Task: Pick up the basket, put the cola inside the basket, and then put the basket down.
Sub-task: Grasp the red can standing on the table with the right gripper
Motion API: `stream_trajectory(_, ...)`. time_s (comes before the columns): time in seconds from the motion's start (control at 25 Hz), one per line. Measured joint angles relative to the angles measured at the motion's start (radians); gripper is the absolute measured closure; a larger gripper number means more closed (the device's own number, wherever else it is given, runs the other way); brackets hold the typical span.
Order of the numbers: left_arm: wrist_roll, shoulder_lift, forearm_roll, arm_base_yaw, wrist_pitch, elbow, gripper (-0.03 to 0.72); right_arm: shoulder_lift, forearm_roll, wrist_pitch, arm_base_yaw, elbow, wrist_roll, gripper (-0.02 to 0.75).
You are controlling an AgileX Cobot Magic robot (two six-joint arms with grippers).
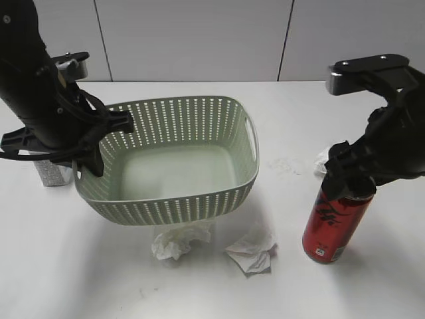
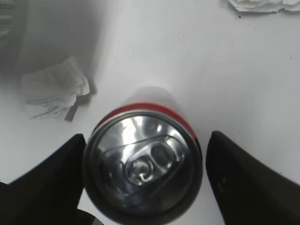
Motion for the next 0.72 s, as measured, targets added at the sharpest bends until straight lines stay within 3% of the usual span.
stream_trajectory(0.52, -0.001, 0.000, 0.002, 0.000, -0.004, 0.000, 0.688, 0.116, 0.002, -0.026, 0.000, -0.002, 0.007, 0.143)
stream_trajectory(0.72, -0.001, 0.002, 0.000, 0.000, -0.015, 0.000, 0.688, 0.131, 0.009, -0.025, 0.000, -0.002, 0.020, 0.200)
